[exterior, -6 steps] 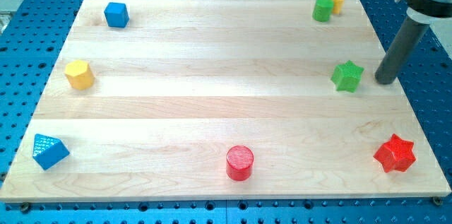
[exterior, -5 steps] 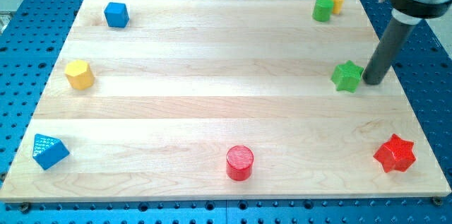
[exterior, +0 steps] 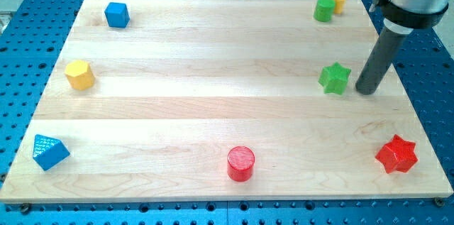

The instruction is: Move the green star to the top center of the board

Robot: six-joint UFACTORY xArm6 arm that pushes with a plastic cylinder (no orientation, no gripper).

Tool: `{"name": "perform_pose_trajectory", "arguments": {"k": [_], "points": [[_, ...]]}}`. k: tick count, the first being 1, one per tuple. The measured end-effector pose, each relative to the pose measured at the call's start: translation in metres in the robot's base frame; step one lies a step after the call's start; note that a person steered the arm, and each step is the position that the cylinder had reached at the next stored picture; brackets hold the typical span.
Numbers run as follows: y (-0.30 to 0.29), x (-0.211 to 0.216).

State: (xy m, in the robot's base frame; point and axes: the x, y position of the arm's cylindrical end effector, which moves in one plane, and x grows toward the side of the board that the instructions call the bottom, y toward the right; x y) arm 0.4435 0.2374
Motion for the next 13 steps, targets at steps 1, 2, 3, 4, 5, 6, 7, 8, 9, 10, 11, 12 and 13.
{"name": "perform_pose_trajectory", "arguments": {"k": [1, 2, 3, 4, 5, 6, 7, 8, 9, 10, 11, 12, 13], "points": [[-0.003, -0.003], [-0.011, -0.004], [-0.024, -0.004], [-0.039, -0.004], [-0.062, -0.004], [-0.052, -0.004], [-0.122, -0.017], [-0.183, -0.033], [-0.173, 0.018], [-0.191, -0.022], [-0.209, -0.067], [-0.202, -0.03], [-0.229, -0.061]]}}
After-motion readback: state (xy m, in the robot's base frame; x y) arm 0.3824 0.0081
